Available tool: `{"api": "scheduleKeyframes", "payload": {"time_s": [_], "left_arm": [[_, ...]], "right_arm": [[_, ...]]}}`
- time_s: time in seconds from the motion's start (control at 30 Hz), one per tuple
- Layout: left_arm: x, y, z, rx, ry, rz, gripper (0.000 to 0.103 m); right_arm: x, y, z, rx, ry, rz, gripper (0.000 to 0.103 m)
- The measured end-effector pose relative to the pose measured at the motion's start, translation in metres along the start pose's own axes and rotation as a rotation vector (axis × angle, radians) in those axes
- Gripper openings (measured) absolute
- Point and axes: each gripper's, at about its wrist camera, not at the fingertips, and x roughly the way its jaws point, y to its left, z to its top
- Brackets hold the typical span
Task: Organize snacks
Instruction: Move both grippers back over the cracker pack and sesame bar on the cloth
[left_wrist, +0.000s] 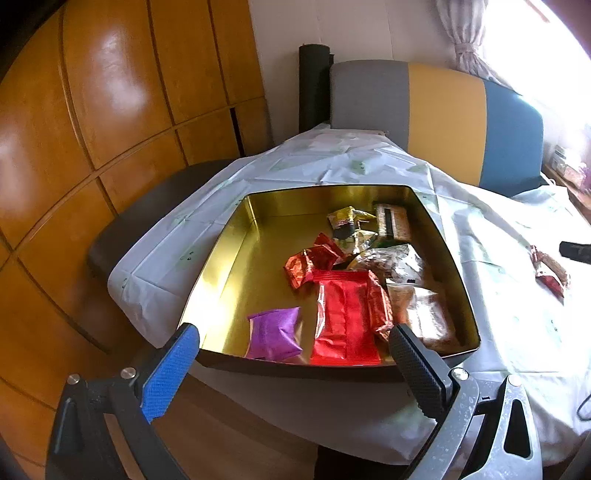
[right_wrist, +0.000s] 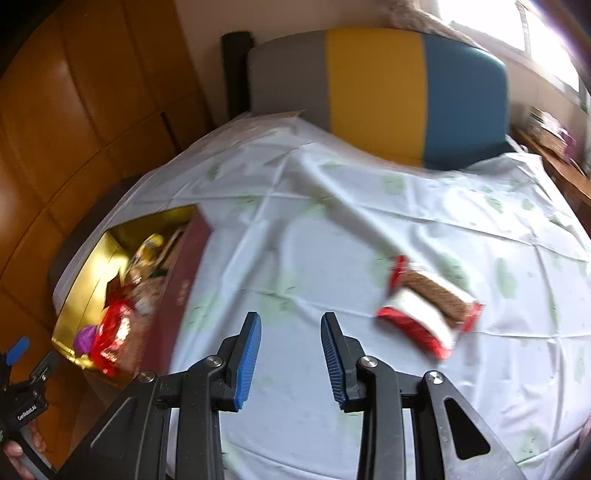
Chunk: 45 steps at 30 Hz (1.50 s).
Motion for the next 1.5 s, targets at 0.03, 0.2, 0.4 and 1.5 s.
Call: {"api": "scheduleKeyframes", "payload": {"time_s": [0.03, 0.2, 0.4, 1.5], "left_arm": [[0.0, -0.001, 0.0, 0.003, 0.0, -0.003, 0.103], [-0.001, -0.007, 0.002, 0.022, 0.003, -0.028, 0.103], [-0.002, -0.017, 0.005, 0.044, 0.009, -0.045, 0.103], [0.06, -0.312, 0.074, 0.284, 0.35, -0.438, 0.089]], "right_arm": [[-0.003, -0.01, 0.002, 0.017, -0.004, -0.01, 0.034], [-0.017, -0.052, 0.007, 0.069, -0.024, -0.083, 0.034], [-0.028, -0.116, 0.011, 0.12, -0.028, -0.211, 0.037], [-0.022, -0.227, -0.015, 0.469, 0.019, -0.202, 0.037]]}}
